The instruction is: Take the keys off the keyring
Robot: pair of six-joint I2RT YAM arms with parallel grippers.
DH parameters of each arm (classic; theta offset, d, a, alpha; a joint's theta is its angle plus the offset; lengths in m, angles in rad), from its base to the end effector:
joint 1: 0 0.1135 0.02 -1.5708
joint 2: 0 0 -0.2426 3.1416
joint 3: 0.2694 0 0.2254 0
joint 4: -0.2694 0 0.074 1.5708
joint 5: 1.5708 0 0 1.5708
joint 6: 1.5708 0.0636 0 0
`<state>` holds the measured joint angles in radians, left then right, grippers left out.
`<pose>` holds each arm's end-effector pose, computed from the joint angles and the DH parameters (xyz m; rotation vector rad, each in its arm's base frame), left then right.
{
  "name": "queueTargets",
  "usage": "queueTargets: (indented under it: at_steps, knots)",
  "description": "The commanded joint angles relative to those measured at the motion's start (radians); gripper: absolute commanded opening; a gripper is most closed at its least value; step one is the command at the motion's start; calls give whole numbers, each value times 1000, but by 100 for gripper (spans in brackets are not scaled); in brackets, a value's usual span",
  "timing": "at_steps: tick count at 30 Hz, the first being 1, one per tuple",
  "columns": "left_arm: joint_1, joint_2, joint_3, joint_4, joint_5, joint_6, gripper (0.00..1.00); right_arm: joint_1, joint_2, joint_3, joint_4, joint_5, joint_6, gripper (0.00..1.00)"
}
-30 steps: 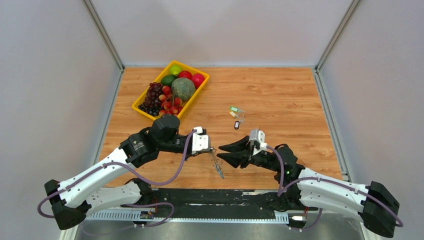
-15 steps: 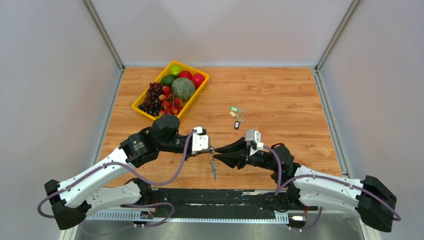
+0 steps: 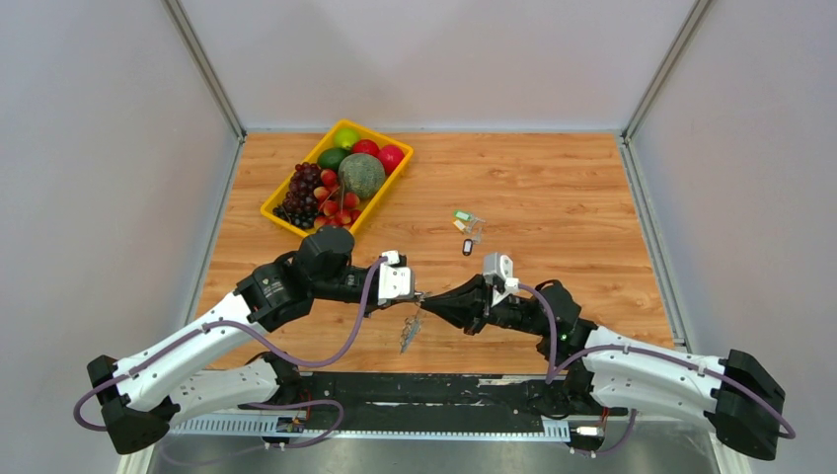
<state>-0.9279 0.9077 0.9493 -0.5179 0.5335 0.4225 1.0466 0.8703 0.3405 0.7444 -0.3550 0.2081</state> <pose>0.0938 -0.1792 0.3146 1.5520 1.3906 -0.8570 0.0870 0.1946 0.2694 -0.8901 1.1997 1.2743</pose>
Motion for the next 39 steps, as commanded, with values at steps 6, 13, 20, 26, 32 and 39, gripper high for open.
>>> queueTargets:
  at_steps: [6, 13, 20, 26, 32, 39]
  knots:
    - [0, -21, 4, 64, 13, 22, 0, 6, -169, 71, -250, 52, 14, 0]
    - [-2, -17, 1, 65, 13, 25, 0, 6, -205, 106, -344, 119, 29, 0]
    - [-1, -19, -6, 63, 11, 44, 0, 4, -74, 222, -486, 106, 92, 0]
    - [-19, -27, -16, 59, -7, 70, 0, -3, -18, 259, -495, 12, 151, 0]
    - [-37, -29, -22, 50, -38, 89, 0, -37, 30, 304, -536, -107, 194, 0]
    - [-39, -32, -16, 49, -89, 64, 0, -37, -143, 222, -530, 25, 145, 0]
